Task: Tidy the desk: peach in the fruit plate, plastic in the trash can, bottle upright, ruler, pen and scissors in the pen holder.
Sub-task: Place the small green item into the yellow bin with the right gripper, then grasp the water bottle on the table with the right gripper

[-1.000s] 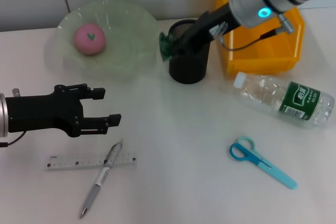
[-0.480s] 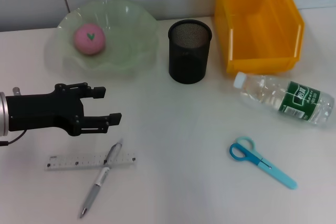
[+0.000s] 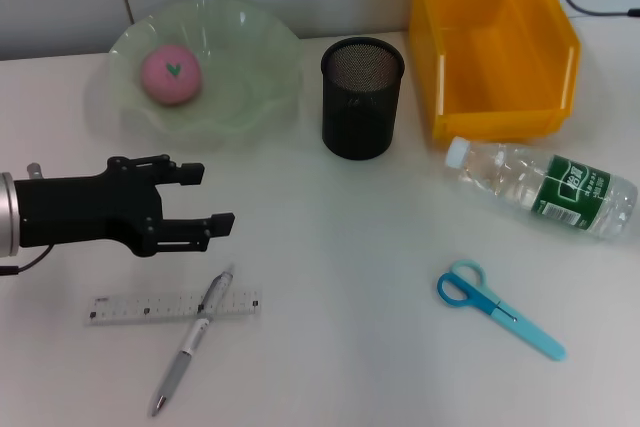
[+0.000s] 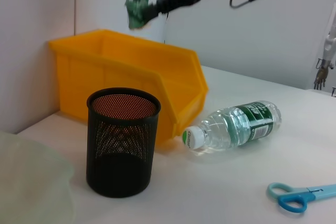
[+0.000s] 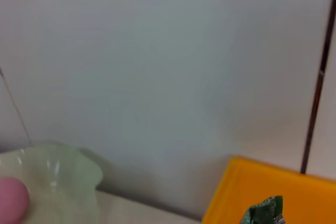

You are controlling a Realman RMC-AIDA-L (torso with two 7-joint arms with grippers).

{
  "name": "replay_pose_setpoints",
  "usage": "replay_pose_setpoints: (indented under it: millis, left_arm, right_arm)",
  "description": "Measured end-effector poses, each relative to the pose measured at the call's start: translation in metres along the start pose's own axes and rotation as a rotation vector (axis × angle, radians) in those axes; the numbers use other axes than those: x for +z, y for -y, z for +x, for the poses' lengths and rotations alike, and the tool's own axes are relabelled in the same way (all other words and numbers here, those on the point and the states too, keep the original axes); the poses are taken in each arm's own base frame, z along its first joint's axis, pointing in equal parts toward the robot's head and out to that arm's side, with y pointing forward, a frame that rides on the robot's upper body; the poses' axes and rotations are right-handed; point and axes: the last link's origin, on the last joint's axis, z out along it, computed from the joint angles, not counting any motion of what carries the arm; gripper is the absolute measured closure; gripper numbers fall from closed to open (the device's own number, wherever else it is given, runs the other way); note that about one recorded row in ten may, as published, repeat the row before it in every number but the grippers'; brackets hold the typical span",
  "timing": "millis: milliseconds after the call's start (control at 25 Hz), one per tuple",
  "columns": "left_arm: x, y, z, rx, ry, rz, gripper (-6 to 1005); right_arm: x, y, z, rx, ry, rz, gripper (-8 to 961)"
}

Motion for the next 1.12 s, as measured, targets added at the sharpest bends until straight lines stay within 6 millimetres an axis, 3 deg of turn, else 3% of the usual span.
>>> replay_pose_setpoints:
  millis: [240, 560, 1120]
  left_arm:
    - [0.000, 0.001, 0.001, 0.001, -0.004, 0.002, 185]
    - [0.000, 0.001, 0.001, 0.002, -0.007, 0.004, 185]
    - [-0.001, 0.002, 0.002, 0.004, -0.006, 0.005, 184]
  right_arm:
    - [0.010, 0.003, 0.013, 0.003, -0.037, 0.012, 856]
    - [0.015, 0.004, 0.028, 0.008, -0.085, 0.016, 601]
    - [0.012, 0.001, 0.023, 0.001, -0.062, 0.012, 260]
